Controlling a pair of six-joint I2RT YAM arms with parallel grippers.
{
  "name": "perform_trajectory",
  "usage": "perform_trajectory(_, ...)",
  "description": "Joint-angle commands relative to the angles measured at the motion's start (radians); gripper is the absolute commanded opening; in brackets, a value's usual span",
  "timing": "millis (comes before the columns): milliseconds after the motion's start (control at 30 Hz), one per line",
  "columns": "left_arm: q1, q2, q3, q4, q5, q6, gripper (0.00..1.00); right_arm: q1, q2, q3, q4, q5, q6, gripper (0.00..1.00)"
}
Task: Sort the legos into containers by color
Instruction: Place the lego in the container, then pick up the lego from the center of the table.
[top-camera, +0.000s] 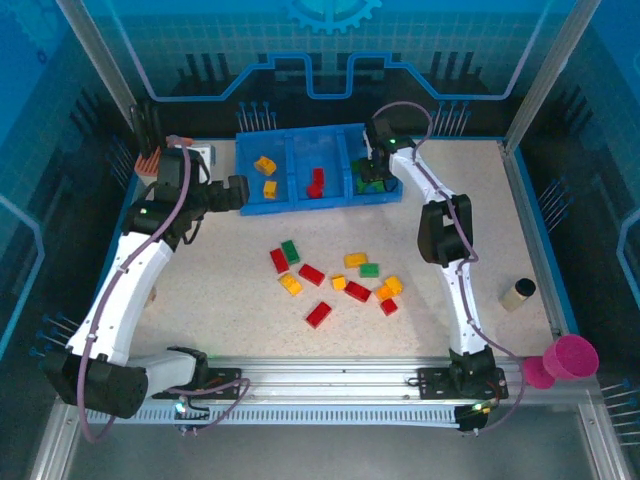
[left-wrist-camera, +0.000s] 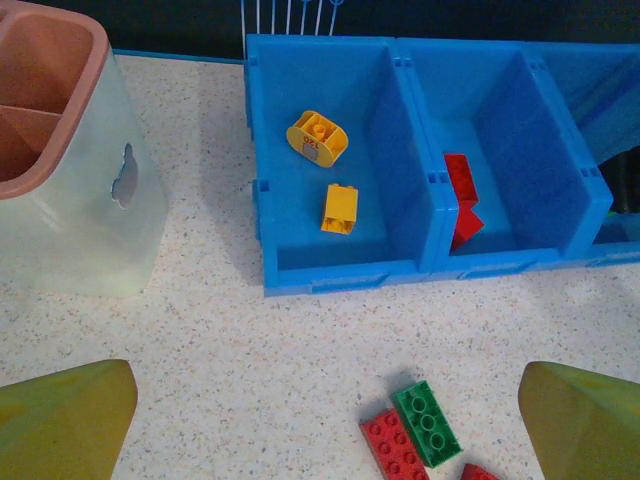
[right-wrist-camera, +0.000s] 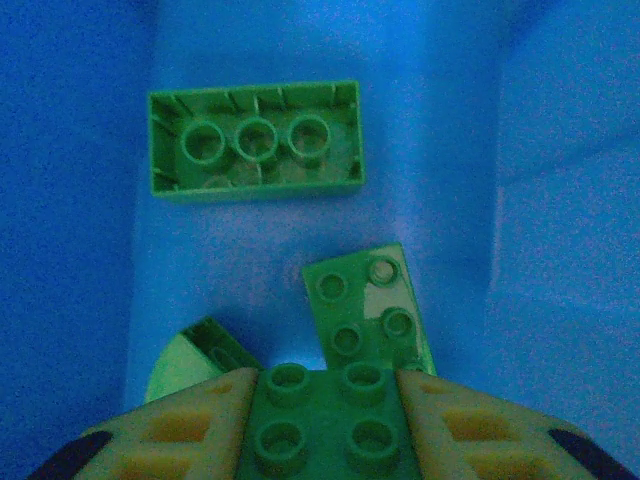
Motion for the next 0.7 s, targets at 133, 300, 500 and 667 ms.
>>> perform_trajectory(133, 0.000, 0.004, -0.005, -0.011, 0.019, 0.018, 0.99, 0.004, -0.071, -0.043, -0.012, -0.018, -0.053, 0.42)
perform_trajectory(300, 0.000, 0.010, -0.003, -0.006, 0.030, 0.015, 0.99, 0.007, -0.150, -0.113, -0.007, -0.029, -0.061, 0.44)
perform_trajectory(500, 0.000, 0.011, -0.002, 0.003, 0.030, 0.021, 0.99, 0.044, -0.348, -0.312, 0.030, -0.025, -0.071, 0.52)
perform_trajectory(667, 0.000, 0.028, 0.003, 0.005, 0.049, 0.021, 0.99, 0.094, -0.520, -0.520, 0.034, -0.031, -0.057, 0.63)
